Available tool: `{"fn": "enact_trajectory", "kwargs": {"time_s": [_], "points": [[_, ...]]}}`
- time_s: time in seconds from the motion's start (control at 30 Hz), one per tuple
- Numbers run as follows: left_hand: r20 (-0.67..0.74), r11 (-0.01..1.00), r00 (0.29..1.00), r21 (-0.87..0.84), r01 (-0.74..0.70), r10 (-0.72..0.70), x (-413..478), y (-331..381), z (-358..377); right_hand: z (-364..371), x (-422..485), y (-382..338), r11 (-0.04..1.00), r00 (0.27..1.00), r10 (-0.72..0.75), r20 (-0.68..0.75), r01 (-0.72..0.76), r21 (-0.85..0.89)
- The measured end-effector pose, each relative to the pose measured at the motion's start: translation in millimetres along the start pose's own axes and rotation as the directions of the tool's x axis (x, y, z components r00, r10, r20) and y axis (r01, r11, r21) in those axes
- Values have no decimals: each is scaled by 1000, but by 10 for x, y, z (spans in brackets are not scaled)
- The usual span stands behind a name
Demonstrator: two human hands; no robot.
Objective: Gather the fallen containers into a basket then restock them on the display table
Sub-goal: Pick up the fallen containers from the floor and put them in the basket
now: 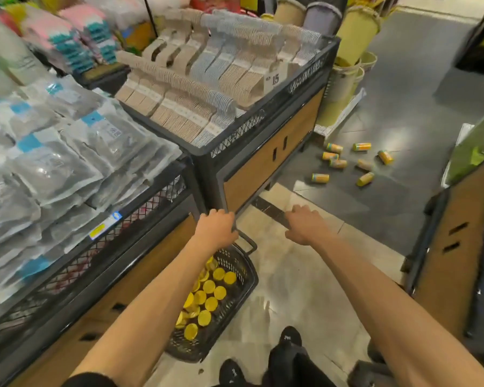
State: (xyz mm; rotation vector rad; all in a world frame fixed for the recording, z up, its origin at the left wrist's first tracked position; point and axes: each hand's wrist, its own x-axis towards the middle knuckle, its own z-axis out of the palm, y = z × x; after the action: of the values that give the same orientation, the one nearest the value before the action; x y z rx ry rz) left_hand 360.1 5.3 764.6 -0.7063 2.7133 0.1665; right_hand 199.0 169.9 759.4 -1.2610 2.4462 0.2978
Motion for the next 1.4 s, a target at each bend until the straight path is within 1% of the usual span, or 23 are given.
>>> {"fn": "enact_trajectory", "kwargs": {"time_s": [0.17, 0.3, 0.43, 0.63, 0.83, 1.1, 1.4], "points": [[-11, 997, 999, 49, -53, 53, 451, 511, -318, -91, 38, 739, 994, 997, 70, -19, -68, 89], [-58, 990, 991, 84, -117, 122, 838, 1043, -572, -220, 61, 1423, 991, 995, 92, -26, -90, 96], [-111, 985, 980, 83, -154, 163, 1202, 1560, -779, -311, 107, 2062, 986, 991, 119, -62, -111, 124], [-83, 974, 975, 112, -198, 208, 1628, 2203, -843, -257, 47, 2787, 963, 983, 182, -31, -172, 208], [-46, 948, 953, 132, -290, 298, 2166, 2711, -908, -234, 132, 3395, 932, 964, 265, -14, -253, 260], [-12, 935, 942, 122, -332, 336, 3111, 3171, -1100, -357, 681, 4180, 905, 939, 342, 29, -337, 261], [-3, 937, 940, 76, -341, 342, 4673, 3742, -1623, -845, 1567, 5321, 891, 922, 376, 95, -388, 237]]}}
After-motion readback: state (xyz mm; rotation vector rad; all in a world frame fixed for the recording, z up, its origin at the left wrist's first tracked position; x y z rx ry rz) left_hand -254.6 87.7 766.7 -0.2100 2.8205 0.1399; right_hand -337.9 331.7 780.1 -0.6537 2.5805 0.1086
